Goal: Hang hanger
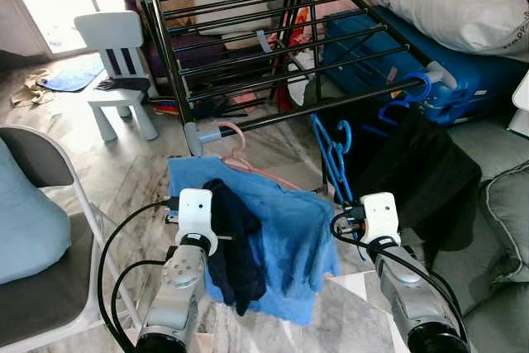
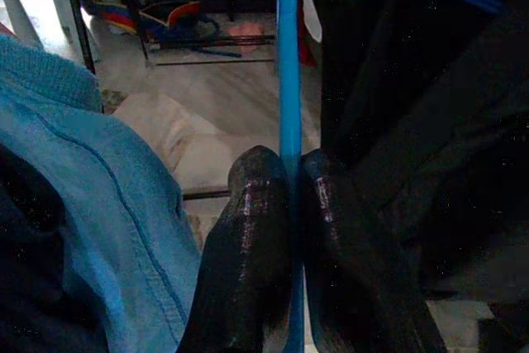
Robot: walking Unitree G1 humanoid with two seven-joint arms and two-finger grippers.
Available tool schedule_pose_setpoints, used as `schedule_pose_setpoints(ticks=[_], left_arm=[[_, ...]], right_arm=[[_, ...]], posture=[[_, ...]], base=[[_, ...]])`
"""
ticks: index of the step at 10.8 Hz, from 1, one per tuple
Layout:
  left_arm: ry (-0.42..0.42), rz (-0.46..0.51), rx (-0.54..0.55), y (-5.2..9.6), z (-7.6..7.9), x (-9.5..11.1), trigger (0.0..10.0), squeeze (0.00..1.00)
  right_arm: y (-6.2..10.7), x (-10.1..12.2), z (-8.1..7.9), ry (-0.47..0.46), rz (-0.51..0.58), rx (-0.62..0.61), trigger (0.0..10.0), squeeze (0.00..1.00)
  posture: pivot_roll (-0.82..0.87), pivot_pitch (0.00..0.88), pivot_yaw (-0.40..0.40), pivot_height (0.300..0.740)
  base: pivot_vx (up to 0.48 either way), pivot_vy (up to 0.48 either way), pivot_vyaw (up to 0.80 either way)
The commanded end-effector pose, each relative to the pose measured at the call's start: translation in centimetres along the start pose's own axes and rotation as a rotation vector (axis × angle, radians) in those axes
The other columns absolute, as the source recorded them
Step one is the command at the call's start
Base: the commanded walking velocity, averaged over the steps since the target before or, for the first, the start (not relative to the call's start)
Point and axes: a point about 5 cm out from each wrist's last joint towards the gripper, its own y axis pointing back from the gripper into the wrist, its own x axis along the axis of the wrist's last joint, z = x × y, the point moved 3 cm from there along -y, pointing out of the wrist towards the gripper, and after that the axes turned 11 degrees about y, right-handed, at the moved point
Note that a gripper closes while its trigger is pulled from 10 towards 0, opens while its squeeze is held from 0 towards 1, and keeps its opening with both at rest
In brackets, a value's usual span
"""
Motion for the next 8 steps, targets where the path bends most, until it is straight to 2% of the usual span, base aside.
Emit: schedule_pose_setpoints(ticks=[1,7,8], left_arm=[[-0.011,0.031,-0.005,-0.4,0.3,1.0,10.0,0.0],[-0.012,0.03,-0.003,-0.7,0.5,1.0,10.0,0.0],[-0.013,0.033,-0.003,-0.7,0.4,1.1,10.0,0.0]], right_arm=[[-0.3,1.0,0.1,0.006,0.03,0.003,10.0,0.0],[-0.9,2.5,1.0,0.012,0.08,-0.022,10.0,0.0],[-0.9,2.6,1.1,0.012,0.082,-0.023,10.0,0.0]], posture=[[-0.1,0.0,0.057,0.74],[-0.09,0.0,0.042,0.74],[-0.09,0.0,0.04,0.74]], base=[[0.0,0.0,0.0],[0.0,0.0,0.0],[-0.255,0.0,0.0]])
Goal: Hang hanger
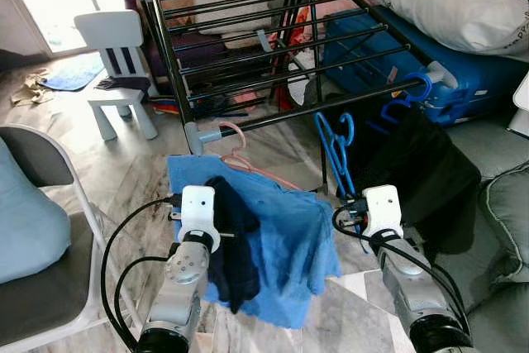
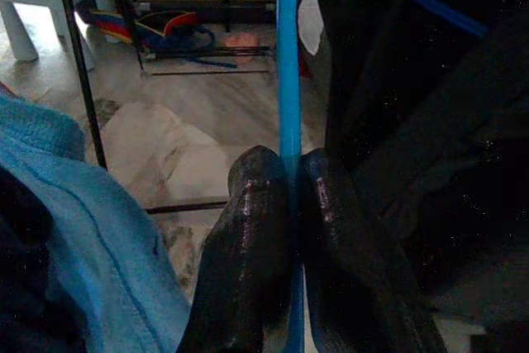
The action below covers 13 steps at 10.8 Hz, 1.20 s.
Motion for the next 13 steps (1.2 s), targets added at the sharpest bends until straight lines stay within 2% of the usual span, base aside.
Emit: schedule_pose_setpoints(ticks=[1,13], left_arm=[[-0.014,0.029,0.002,-0.27,0.05,0.76,10.0,0.0],[-0.02,0.025,-0.013,-0.46,0.51,0.61,10.0,0.0]], right_arm=[[-0.46,1.4,0.2,-0.002,0.051,-0.006,10.0,0.0],[-0.6,1.28,0.44,0.004,0.04,-0.013,10.0,0.0]], posture=[[-0.09,0.0,0.04,0.74],[-0.1,0.0,0.042,0.74]], base=[[-0.255,0.0,0.0],[-0.303,0.0,0.0]])
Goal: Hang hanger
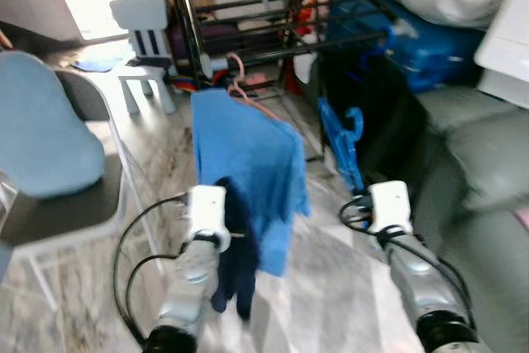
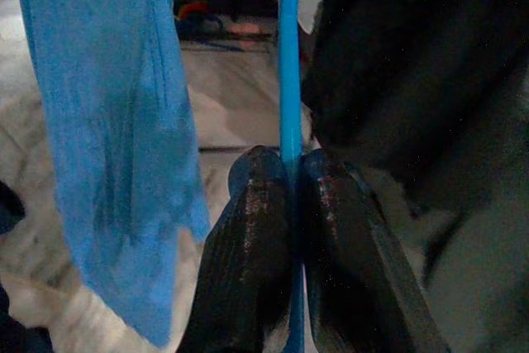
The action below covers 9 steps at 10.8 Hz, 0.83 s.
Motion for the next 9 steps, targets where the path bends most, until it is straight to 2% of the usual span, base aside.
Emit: schedule_pose_setpoints(ticks=[1,4,7,9], left_arm=[[-0.021,0.028,0.026,-0.1,-0.9,0.7,10.0,0.0],[-0.022,0.027,0.027,-0.2,-0.8,0.6,10.0,0.0],[-0.027,0.028,0.058,0.0,-1.9,0.4,10.0,0.0],[-0.024,0.034,0.039,0.2,-1.7,0.3,10.0,0.0]], right_arm=[[-0.5,1.0,-0.6,-0.006,0.033,0.011,10.0,0.0],[-0.6,1.1,-0.5,0.007,0.031,0.01,10.0,0.0],[-0.5,0.9,-1.3,0.014,0.026,0.039,10.0,0.0],[-0.5,0.9,-1.8,0.027,0.026,0.072,10.0,0.0]], posture=[[-0.1,0.0,0.041,0.74],[-0.1,0.0,0.04,0.74],[-0.1,0.0,0.041,0.74],[-0.09,0.0,0.035,0.74]], base=[[-0.296,0.0,0.0],[-0.292,0.0,0.0],[0.0,0.0,0.0],[0.0,0.0,0.0]])
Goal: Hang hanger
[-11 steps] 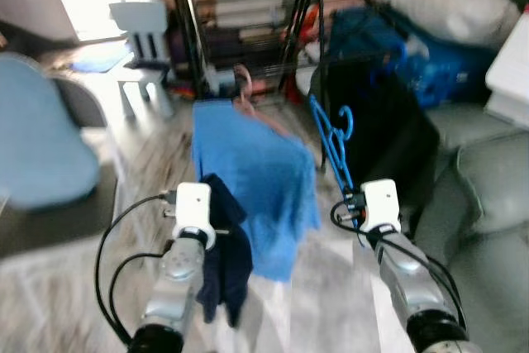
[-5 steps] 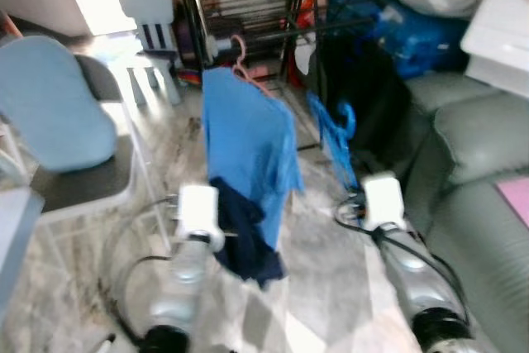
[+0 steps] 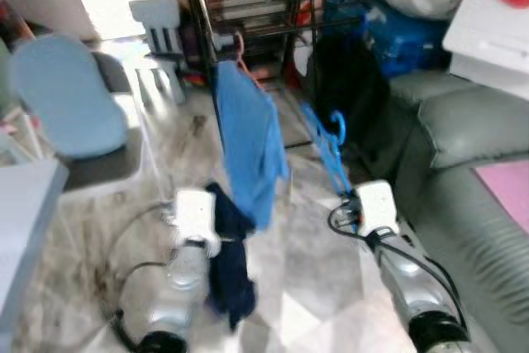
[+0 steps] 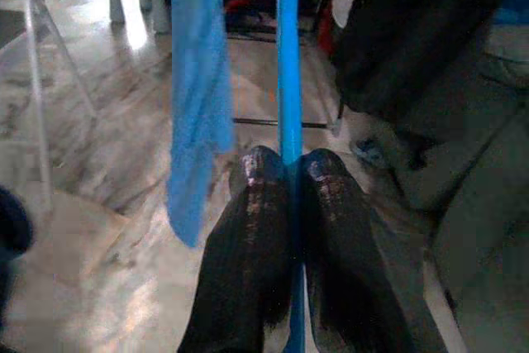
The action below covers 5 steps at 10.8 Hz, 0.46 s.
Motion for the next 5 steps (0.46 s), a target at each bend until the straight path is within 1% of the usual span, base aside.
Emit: schedule_pose_setpoints(ticks=[1,3,5], left_arm=[[-0.012,0.046,0.005,-0.27,-0.55,1.24,10.0,0.0],[0.003,0.045,-0.013,-0.18,-0.63,1.26,10.0,0.0],[0.009,0.042,-0.024,-0.16,-0.49,1.18,10.0,0.0]], right_arm=[[-0.46,1.05,-0.45,0.003,0.039,0.019,10.0,0.0],[-0.63,1.32,-0.74,0.005,0.045,0.029,10.0,0.0],[-0.57,1.21,-0.89,0.003,0.042,0.035,10.0,0.0]], posture=[[-0.09,0.0,0.032,0.74],[-0.08,0.0,0.03,0.74],[-0.08,0.0,0.031,0.74]], base=[[0.0,0.0,0.0],[0.0,0.0,0.8],[0.0,-0.242,0.8]])
